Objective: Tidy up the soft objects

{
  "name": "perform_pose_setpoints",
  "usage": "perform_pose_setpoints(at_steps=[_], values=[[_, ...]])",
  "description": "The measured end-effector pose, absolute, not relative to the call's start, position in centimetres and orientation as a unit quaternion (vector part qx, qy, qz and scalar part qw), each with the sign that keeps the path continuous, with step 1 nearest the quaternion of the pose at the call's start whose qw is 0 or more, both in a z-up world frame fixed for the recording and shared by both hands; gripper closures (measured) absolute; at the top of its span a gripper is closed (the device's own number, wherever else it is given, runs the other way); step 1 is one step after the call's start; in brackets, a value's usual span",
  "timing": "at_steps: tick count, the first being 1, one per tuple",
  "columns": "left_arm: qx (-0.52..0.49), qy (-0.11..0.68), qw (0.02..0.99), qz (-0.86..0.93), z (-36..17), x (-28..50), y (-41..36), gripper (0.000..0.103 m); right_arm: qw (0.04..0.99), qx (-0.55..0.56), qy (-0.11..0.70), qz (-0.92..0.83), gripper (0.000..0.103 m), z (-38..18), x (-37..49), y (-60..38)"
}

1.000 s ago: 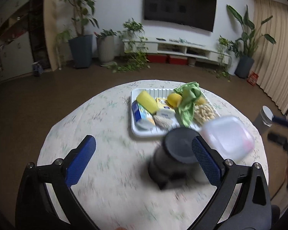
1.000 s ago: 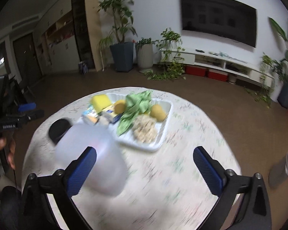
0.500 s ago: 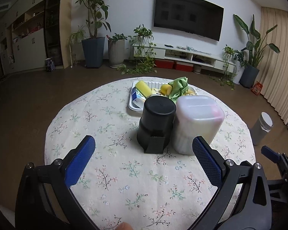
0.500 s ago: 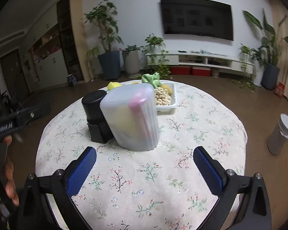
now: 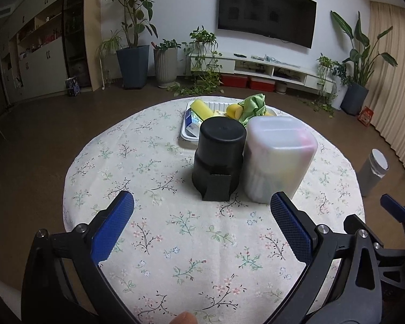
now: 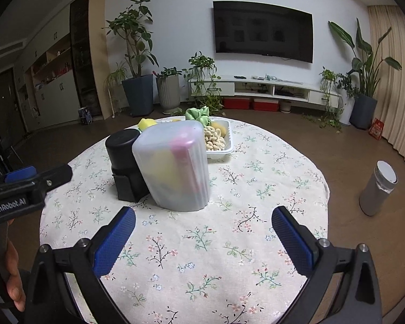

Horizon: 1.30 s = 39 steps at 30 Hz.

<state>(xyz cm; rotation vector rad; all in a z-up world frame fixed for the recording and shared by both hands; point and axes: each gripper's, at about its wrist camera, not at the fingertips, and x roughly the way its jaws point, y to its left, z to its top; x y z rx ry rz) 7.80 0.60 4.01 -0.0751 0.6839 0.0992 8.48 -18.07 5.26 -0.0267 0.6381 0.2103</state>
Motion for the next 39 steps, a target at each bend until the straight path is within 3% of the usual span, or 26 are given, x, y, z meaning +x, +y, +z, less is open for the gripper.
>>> perform_pose_setpoints(at_steps=[39], values=[[-0.018,0.357,0.932,0.059,2.3,6.7,-0.7,0.000,0.942,-0.005,0.331,0.053,0.000,5.2,8.3,-17.7]])
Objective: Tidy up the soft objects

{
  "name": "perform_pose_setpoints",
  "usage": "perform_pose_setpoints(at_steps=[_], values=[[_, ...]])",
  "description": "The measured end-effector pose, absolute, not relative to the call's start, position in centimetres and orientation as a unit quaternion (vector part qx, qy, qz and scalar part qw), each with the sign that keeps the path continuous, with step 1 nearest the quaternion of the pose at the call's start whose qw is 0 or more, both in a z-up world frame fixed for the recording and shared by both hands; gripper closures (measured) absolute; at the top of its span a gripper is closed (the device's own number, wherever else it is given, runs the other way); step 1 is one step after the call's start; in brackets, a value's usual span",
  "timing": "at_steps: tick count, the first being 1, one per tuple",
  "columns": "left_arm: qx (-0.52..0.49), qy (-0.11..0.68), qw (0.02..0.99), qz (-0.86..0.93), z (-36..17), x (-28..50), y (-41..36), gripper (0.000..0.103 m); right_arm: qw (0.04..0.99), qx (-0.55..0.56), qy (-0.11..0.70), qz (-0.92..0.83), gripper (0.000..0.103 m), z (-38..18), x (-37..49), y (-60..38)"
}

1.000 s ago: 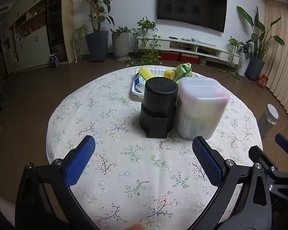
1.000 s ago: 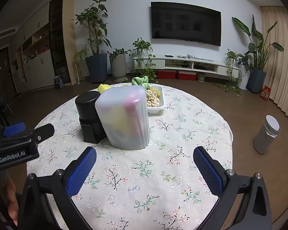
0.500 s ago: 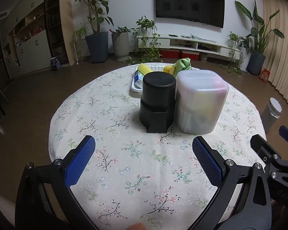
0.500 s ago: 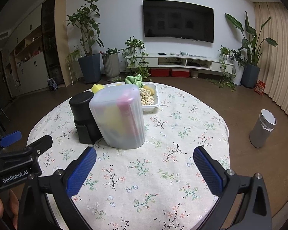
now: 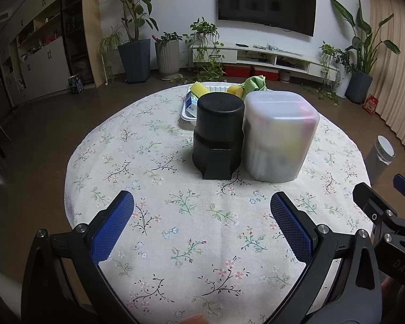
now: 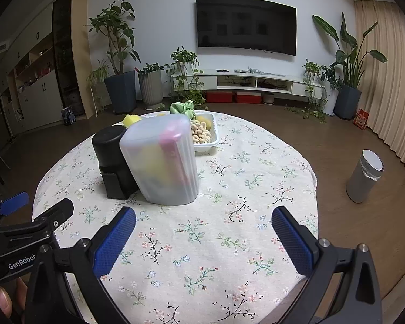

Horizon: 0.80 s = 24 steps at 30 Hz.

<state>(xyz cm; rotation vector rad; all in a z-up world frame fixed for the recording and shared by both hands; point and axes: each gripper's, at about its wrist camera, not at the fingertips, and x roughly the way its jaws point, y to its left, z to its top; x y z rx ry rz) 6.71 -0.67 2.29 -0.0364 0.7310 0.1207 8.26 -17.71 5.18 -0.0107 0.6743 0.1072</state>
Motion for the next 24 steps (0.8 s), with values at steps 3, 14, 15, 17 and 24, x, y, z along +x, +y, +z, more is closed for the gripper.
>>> perform_pose_setpoints(at_steps=[3,14,15,17,24], values=[[-0.018,0.356,0.932,0.057,2.32,6.58,-0.72,0.000,0.943,-0.006,0.329,0.053,0.000,5.29,8.15,-17.63],[-0.015,0.356,0.933,0.058,2.42,6.27,-0.95,0.000,0.943,-0.008,0.327,0.055,0.000,5.57,7.97,-17.41],[-0.016,0.356,0.933,0.057,2.43,6.26,-0.93,0.000,0.943,-0.008,0.327,0.055,0.000,5.63,7.95,-17.39],[-0.018,0.355,0.933,0.056,2.50,6.17,-0.99,0.000,0.943,-0.008,0.328,0.056,0.000,5.63,7.93,-17.36],[-0.017,0.356,0.933,0.056,2.55,6.05,-1.00,0.000,0.943,-0.008,0.327,0.055,0.000,5.60,7.92,-17.35]])
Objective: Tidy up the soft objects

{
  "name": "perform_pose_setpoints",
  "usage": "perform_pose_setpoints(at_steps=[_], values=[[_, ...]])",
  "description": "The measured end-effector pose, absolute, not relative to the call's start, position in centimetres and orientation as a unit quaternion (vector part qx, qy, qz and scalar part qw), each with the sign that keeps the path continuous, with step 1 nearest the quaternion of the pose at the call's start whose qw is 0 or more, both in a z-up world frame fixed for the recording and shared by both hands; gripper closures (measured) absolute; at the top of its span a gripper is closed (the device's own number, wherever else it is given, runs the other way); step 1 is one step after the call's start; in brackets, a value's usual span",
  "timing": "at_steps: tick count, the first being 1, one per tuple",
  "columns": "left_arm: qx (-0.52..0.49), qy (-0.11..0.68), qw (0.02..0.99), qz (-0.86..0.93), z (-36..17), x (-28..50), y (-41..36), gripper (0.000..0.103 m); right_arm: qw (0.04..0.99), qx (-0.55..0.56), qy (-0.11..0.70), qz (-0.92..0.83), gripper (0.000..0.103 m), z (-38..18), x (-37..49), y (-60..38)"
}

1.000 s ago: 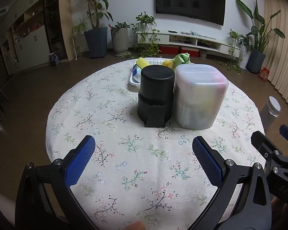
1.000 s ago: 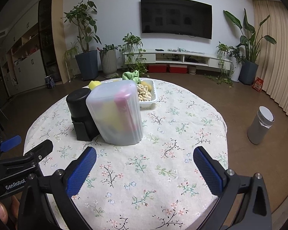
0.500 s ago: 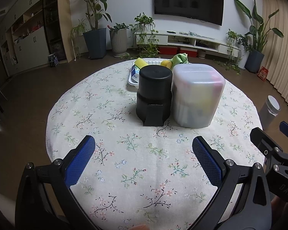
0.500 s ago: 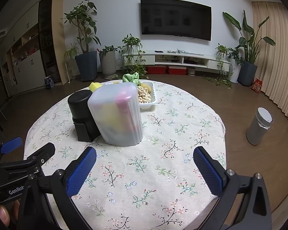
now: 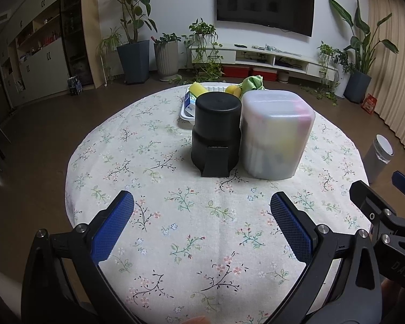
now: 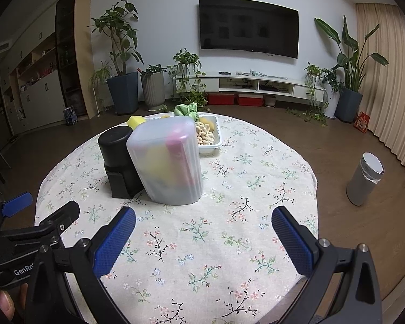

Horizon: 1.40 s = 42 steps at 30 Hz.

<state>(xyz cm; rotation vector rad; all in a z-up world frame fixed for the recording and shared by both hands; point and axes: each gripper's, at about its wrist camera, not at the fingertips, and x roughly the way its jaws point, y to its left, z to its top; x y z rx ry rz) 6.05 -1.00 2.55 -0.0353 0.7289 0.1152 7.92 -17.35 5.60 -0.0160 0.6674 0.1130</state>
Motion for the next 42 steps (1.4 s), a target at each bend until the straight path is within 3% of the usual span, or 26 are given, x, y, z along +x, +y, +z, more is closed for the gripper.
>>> perform_pose_setpoints(at_steps=[42], values=[[-0.032,0.363,0.930,0.052,2.01,6.34,-0.68,0.000,0.943,-0.009,0.329,0.057,0.000,5.68,7.76,-17.13]])
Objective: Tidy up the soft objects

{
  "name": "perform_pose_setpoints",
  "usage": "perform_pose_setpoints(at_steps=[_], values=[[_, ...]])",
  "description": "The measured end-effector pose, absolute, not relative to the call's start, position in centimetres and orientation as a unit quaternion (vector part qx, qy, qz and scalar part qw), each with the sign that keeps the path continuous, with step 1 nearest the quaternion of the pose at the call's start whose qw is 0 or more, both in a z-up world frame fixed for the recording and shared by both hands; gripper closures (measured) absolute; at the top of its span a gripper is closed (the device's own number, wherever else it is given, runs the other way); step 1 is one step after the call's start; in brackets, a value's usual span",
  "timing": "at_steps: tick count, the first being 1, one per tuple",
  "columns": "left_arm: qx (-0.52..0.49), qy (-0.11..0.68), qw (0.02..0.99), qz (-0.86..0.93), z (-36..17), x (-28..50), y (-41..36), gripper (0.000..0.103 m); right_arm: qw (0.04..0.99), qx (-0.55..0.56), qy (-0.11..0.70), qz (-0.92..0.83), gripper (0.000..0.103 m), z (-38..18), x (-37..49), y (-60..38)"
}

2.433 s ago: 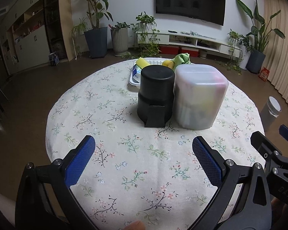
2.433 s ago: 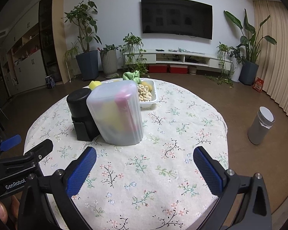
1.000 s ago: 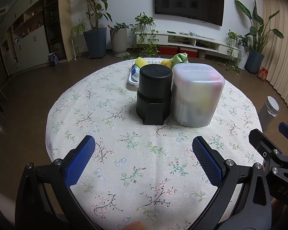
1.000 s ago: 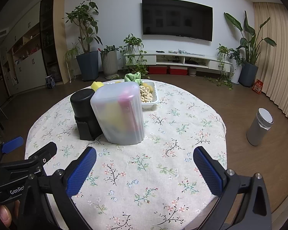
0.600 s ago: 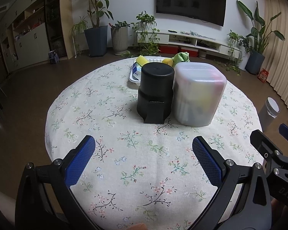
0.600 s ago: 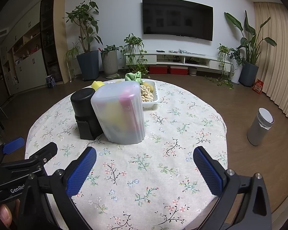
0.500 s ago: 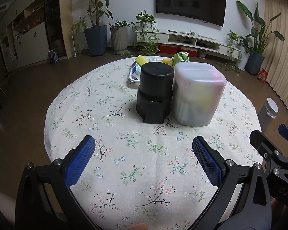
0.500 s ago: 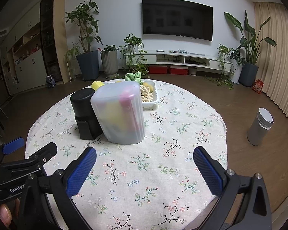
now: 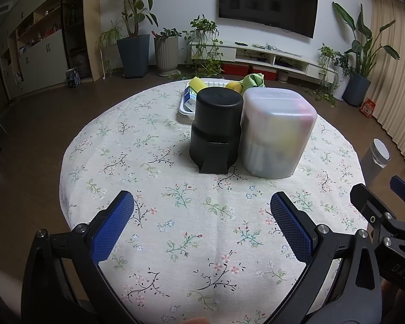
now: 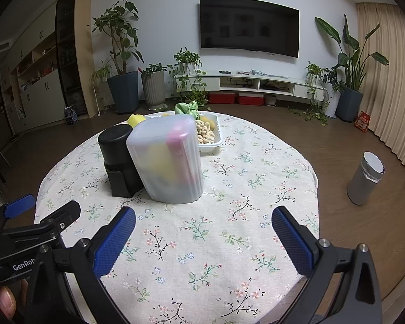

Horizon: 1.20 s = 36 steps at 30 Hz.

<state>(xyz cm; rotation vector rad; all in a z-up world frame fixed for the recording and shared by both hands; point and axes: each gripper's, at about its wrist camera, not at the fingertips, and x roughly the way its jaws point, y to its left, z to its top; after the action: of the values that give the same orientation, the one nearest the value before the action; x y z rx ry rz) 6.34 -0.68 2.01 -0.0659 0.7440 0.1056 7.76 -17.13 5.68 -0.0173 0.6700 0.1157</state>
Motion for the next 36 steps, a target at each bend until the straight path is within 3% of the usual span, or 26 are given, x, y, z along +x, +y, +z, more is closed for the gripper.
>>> perform_pose_setpoints(at_steps=[36], values=[[-0.044,0.363,0.930,0.044,2.04,6.38,-0.84,0.000,0.941,-0.008,0.334,0.060,0.000,5.33,7.41,-17.32]])
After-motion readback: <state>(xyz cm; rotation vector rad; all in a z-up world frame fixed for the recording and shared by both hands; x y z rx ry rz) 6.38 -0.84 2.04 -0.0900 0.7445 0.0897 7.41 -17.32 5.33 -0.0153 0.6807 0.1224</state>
